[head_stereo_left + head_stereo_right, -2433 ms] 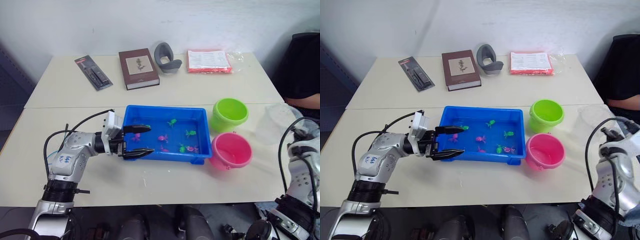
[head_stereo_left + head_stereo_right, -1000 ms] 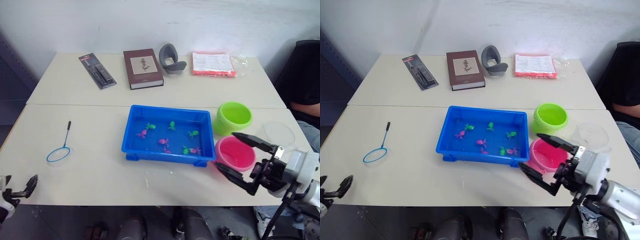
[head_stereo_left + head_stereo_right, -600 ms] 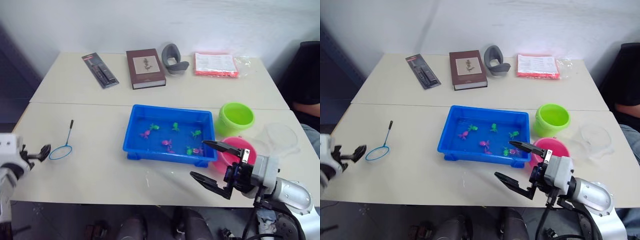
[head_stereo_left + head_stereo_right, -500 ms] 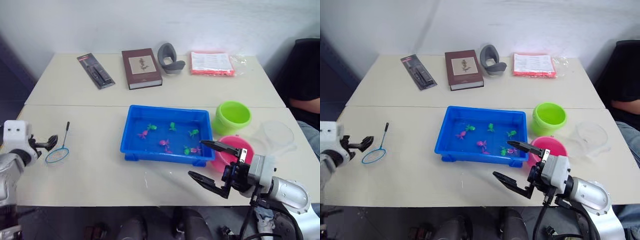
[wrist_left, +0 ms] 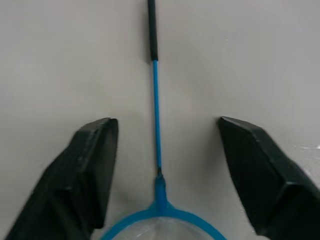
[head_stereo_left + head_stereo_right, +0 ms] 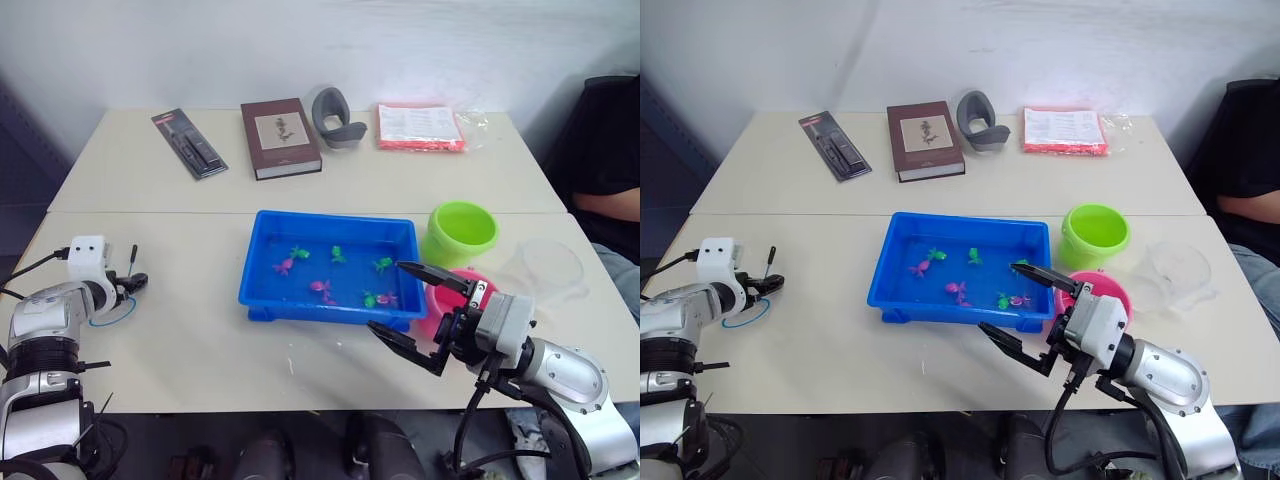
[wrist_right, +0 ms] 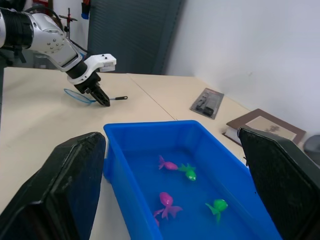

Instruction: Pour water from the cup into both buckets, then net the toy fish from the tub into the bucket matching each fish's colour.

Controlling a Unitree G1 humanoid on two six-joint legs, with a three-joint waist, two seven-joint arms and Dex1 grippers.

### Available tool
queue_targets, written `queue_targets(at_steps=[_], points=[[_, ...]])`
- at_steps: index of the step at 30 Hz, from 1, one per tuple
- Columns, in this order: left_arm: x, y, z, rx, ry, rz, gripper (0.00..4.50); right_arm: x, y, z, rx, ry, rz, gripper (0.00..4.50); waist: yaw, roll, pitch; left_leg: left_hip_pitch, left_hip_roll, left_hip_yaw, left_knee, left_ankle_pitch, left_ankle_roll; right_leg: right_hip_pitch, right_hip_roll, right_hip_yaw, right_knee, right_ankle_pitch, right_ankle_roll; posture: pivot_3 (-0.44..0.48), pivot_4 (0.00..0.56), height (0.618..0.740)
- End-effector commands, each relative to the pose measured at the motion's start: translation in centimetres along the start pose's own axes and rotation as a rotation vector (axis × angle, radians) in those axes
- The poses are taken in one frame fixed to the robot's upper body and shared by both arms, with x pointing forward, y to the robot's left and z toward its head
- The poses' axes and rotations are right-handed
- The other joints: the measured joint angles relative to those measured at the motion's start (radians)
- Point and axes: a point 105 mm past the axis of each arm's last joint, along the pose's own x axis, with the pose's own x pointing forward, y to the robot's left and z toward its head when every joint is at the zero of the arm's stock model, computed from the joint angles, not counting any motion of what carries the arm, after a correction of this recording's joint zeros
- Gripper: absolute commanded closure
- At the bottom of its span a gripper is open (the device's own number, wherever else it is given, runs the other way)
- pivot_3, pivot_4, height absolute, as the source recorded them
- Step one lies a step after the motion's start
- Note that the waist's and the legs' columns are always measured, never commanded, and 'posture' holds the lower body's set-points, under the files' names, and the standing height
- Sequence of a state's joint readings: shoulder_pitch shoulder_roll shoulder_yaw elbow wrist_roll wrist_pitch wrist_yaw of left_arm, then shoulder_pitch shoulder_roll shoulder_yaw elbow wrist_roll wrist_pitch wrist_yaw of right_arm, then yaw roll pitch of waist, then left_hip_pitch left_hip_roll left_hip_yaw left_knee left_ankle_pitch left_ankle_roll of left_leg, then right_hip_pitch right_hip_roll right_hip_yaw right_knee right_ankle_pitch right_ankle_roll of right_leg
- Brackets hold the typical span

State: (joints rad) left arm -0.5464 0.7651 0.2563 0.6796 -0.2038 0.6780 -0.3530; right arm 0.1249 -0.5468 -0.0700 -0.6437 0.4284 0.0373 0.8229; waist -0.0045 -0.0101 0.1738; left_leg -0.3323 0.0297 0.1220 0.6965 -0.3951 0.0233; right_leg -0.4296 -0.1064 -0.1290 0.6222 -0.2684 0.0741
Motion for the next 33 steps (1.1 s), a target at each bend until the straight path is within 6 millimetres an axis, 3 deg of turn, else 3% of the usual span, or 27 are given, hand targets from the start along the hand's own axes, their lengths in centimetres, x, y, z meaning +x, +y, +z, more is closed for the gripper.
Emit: queue_targets(at_steps=[1, 4, 8, 10, 12, 17, 19, 25, 33], points=[[-0.1, 1.1, -2.5, -0.047, 0.075, 0.021, 3.14, -0.3, 0.1, 0.6, -0.049, -0.013, 0.007, 0.00, -0.003, 0.000, 0.000, 0.001, 0.000, 0.000, 0.000, 0.000, 0.000, 0.000, -0.003, 0.000, 0.001, 0.000, 0.000, 0.000, 0.150, 0.740], [-0.8, 0.0, 1.3, -0.038, -0.177, -0.097, 4.44, -0.6, 0.0, 0.0, -0.057, 0.011, 0.004, 0.00, -0.003, 0.000, 0.000, 0.001, 0.000, 0.000, 0.000, 0.000, -0.001, 0.000, -0.004, 0.000, 0.003, 0.000, -0.001, 0.000, 0.150, 0.740], [-4.3, -0.3, 7.0, 0.120, -0.509, -0.227, 4.48, -0.7, 0.0, 0.0, -0.061, 0.026, 0.031, 0.00, 0.007, -0.006, 0.002, -0.004, 0.000, -0.003, 0.003, 0.000, -0.001, -0.002, -0.006, 0.000, 0.003, -0.001, -0.001, 0.000, 0.150, 0.740], [-6.8, -2.5, 9.6, 0.236, -0.624, -0.403, 4.48, -0.8, -0.4, 0.5, -0.027, 0.047, 0.009, 0.00, 0.008, -0.006, 0.002, -0.004, 0.000, -0.005, 0.004, 0.000, -0.001, -0.001, -0.007, 0.000, 0.002, -0.001, -0.001, 0.000, 0.150, 0.740], [-9.0, -5.8, 10.8, 0.408, -0.677, -0.585, 4.48, -1.2, -1.1, 0.2, 0.040, 0.133, -0.035, 0.00, 0.011, -0.006, 0.003, -0.005, -0.001, -0.005, 0.004, 0.000, 0.000, -0.001, -0.008, -0.001, 0.001, -0.001, -0.001, 0.000, 0.150, 0.740], [-10.9, -13.0, 9.1, 0.863, -0.540, -0.959, 4.48, -0.7, -2.0, 0.6, 0.194, 0.282, 0.022, 0.00, 0.015, 0.000, 0.003, -0.003, -0.003, -0.004, 0.004, 0.000, 0.001, 0.002, -0.009, 0.000, -0.001, 0.000, -0.001, 0.000, 0.150, 0.740], [-11.4, -14.8, 8.7, 0.974, -0.472, -1.076, 4.48, 0.0, -2.8, 1.2, 0.249, 0.275, 0.021, 0.00, 0.015, 0.000, 0.004, -0.003, -0.002, -0.004, 0.004, 0.000, 0.001, 0.001, -0.007, -0.002, -0.001, 0.000, -0.001, 0.000, 0.150, 0.740], [-12.8, -20.9, 5.7, 1.284, -0.266, -1.421, 4.48, 1.5, -2.5, 0.8, 0.399, 0.381, 0.120, 0.00, 0.008, 0.000, 0.004, -0.004, 0.000, -0.002, 0.003, 0.000, 0.001, -0.001, 0.001, -0.004, -0.001, -0.001, -0.002, 0.000, 0.150, 0.740], [-13.4, -26.3, 5.0, 1.329, -0.311, -1.555, 4.48, 4.4, -1.3, 0.2, 0.526, 0.400, 0.181, 0.00, 0.005, 0.000, 0.004, -0.008, -0.001, -0.003, 0.005, -0.001, 0.004, -0.001, 0.001, -0.003, -0.003, 0.000, 0.001, 0.000, 0.150, 0.740]])
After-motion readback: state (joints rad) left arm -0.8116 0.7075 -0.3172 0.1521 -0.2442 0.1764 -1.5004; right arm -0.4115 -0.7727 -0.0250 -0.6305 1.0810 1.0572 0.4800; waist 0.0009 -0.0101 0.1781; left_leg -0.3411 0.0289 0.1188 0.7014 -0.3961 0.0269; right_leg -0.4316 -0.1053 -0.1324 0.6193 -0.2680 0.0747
